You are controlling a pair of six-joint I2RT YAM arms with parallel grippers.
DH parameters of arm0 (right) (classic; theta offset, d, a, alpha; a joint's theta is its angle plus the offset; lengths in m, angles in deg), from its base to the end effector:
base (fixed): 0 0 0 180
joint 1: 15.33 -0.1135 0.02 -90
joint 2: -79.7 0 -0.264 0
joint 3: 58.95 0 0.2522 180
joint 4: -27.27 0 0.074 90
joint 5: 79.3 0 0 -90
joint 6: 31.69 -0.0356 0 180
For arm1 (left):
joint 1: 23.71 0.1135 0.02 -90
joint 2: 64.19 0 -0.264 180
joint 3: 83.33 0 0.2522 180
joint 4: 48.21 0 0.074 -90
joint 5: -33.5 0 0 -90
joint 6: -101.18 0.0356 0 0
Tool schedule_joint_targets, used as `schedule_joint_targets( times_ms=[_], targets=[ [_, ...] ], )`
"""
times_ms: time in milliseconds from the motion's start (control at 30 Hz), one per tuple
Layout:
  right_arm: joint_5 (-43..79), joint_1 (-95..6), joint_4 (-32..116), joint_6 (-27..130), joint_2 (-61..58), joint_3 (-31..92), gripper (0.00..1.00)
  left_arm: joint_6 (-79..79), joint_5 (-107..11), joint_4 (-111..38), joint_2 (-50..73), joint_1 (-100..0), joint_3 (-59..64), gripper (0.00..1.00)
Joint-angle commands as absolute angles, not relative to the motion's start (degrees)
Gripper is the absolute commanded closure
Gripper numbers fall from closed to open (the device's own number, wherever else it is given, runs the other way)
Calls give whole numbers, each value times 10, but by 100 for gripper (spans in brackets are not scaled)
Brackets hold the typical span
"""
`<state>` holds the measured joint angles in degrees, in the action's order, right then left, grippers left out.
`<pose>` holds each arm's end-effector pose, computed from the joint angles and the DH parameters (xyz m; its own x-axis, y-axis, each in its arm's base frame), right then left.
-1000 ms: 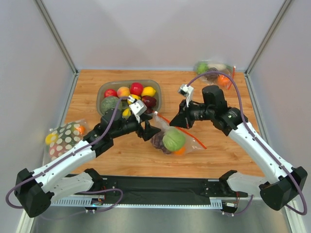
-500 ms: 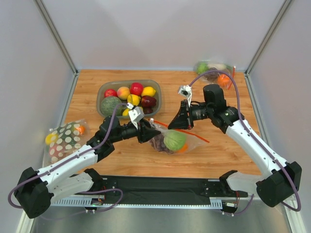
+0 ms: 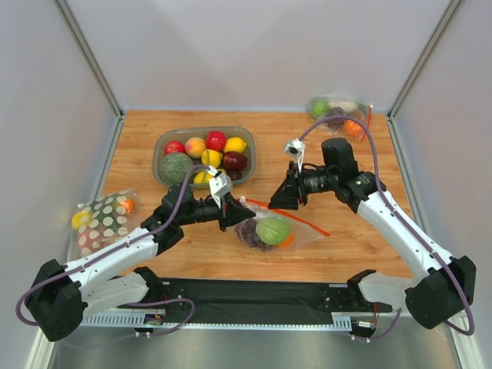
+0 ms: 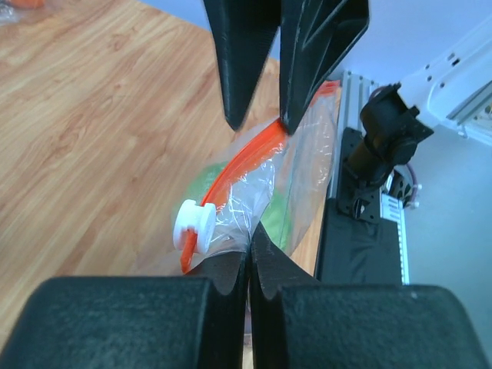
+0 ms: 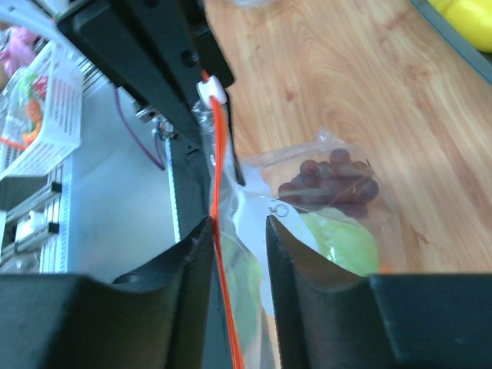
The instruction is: Open the zip-top bag and remove the fake food
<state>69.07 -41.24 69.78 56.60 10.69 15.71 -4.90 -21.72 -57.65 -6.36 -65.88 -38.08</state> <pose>0.2121 0.1367 0.3292 -0.5644 -0.2568 -0.7845 -0.8255 0.1818 0.5344 0.1558 -0.1686 0.2764 -0.3087 -0.0274 -0.9508 0.9242 0.2277 -0.3066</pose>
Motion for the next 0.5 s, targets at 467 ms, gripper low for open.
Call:
schedule_joint_targets(
  times_ms=[467],
  targets=[
    [493,-516,622,566,179,168,54,56,-128,-410,-62,-659,-279,100]
  ],
)
